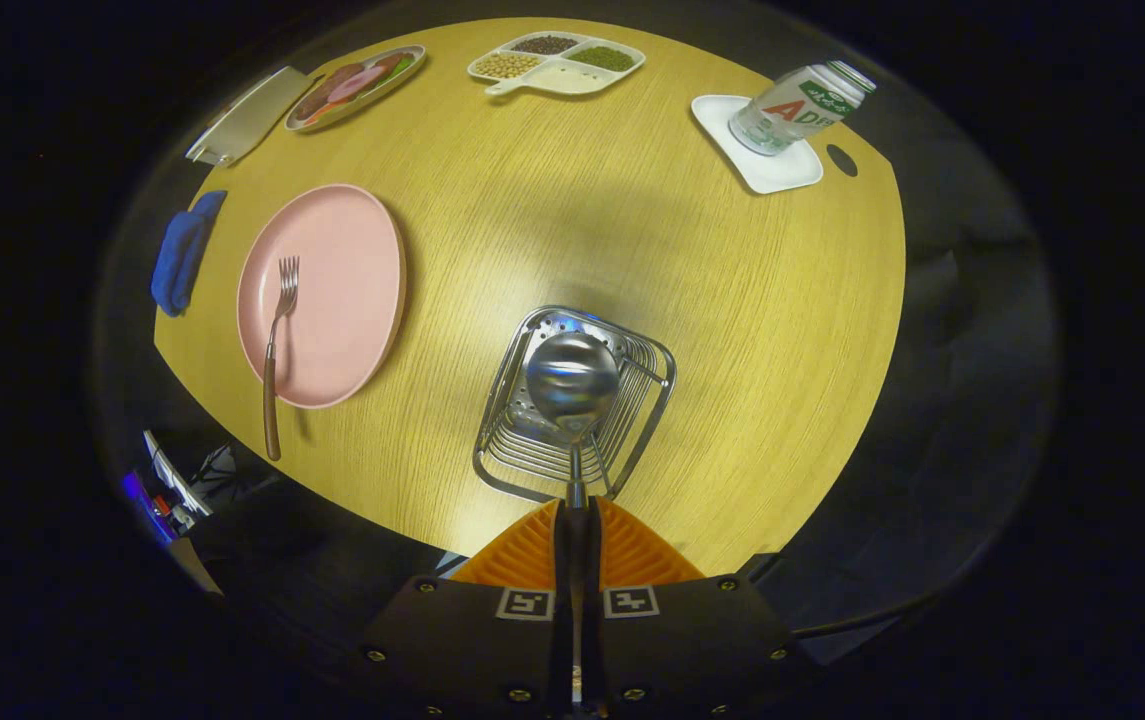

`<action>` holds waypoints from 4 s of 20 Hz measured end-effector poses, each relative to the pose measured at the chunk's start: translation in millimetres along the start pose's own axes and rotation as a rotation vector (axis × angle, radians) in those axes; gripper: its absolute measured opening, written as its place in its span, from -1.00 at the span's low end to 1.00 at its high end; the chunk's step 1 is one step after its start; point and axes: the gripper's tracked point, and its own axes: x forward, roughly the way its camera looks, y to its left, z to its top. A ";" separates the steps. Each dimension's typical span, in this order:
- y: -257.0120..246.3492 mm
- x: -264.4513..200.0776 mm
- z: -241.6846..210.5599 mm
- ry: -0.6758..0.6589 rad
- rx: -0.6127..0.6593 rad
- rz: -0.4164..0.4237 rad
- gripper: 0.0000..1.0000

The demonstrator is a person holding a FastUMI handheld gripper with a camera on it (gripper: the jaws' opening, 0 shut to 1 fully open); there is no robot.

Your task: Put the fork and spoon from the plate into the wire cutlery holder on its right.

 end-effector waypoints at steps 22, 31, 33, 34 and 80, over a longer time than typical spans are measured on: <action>2.0 27.6 29.0 0.200 -0.086 -0.003 -0.93; 2.4 17.2 31.0 0.107 -0.025 0.029 -0.78; 4.1 13.0 31.1 0.084 -0.008 0.041 -0.78; 4.7 10.8 30.9 0.076 -0.002 0.046 -0.78; 189.3 -33.1 30.4 -0.363 0.124 0.374 -0.54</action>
